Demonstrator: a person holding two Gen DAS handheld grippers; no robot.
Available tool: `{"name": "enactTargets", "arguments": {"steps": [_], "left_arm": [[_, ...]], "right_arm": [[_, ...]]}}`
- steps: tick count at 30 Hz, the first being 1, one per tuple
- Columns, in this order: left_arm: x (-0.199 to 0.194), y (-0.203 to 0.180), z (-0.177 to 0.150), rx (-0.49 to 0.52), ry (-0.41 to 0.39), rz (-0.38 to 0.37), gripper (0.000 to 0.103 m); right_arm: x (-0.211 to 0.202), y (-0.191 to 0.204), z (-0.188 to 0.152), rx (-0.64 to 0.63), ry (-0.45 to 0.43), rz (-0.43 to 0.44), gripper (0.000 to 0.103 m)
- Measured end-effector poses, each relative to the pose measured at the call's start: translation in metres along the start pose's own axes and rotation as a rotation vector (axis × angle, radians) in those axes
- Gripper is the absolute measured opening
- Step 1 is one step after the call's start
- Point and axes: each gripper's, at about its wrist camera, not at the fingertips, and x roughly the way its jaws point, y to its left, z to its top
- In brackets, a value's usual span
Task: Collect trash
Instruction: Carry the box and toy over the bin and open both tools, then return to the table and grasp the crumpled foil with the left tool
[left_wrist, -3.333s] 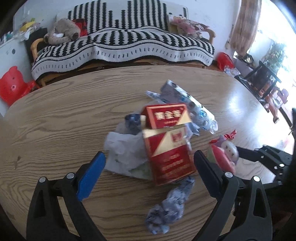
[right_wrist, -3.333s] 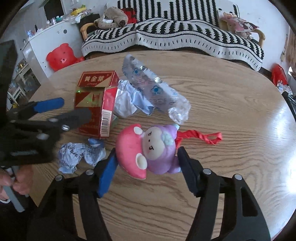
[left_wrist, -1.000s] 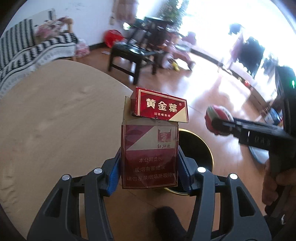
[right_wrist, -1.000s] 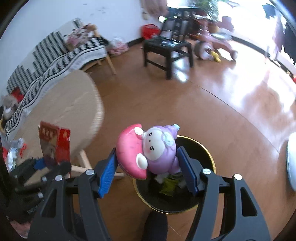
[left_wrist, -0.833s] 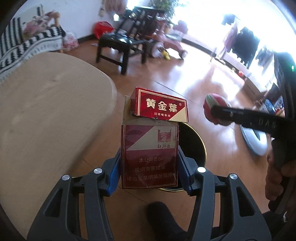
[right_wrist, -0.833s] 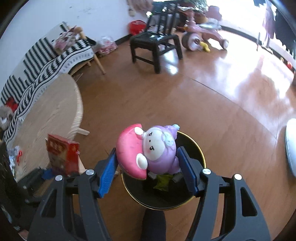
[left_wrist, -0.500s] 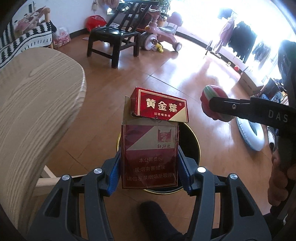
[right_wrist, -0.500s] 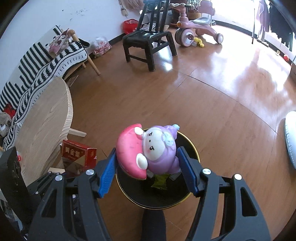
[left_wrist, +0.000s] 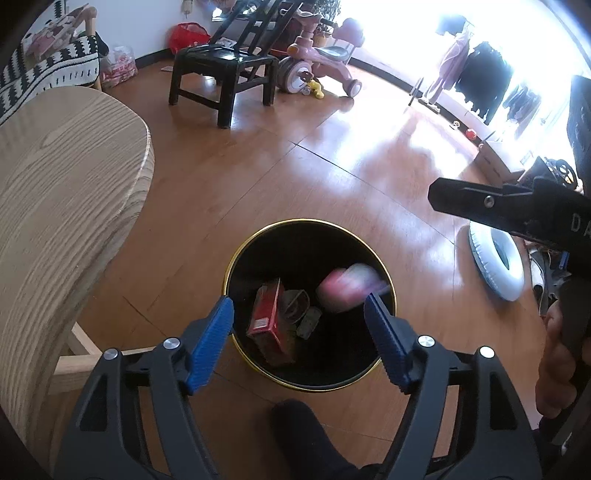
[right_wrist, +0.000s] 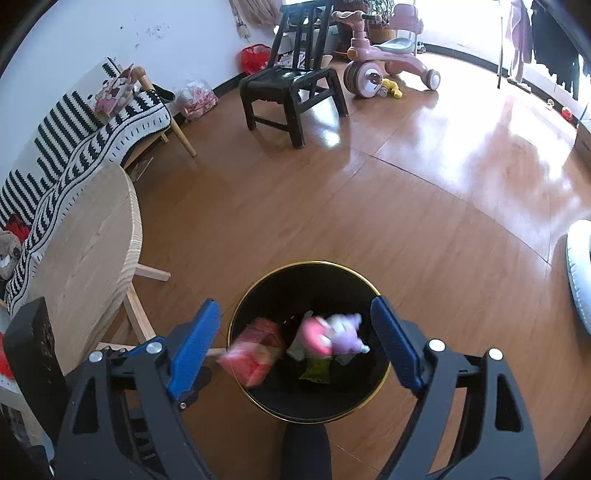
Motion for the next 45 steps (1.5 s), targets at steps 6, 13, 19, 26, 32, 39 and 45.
{"name": "enactTargets", "arguments": {"steps": [6, 13, 19, 26, 32, 39, 45], "left_arm": [[-0.011, 0.007, 0.001, -0.011, -0.014, 0.016, 0.073], [-0.073, 0.036, -0.003, -0.013, -0.116, 0.079, 0.091], [-0.148, 0.093, -0.020, -0.072, -0.209, 0.191, 0.096], [-0.227, 0.186, -0.060, -0.209, -0.284, 0.353, 0.096], [-0.290, 0.265, -0.115, -0.341, -0.306, 0.505, 0.096], [-0.341, 0.319, -0.184, -0.441, -0.311, 0.584, 0.096], [-0.342, 0.343, -0.222, -0.468, -0.265, 0.563, 0.096]], "right_arm": [[-0.004, 0.015, 0.004, -0.020, -0.007, 0.010, 0.083], [-0.017, 0.055, 0.016, -0.060, -0.048, 0.056, 0.088], [-0.025, 0.138, 0.020, -0.171, -0.071, 0.128, 0.090], [-0.019, 0.269, 0.007, -0.334, -0.051, 0.228, 0.090], [-0.008, 0.376, -0.020, -0.463, -0.016, 0.305, 0.090], [0.006, 0.479, -0.072, -0.636, 0.016, 0.356, 0.090], [0.030, 0.523, -0.102, -0.729, 0.049, 0.354, 0.090]]}}
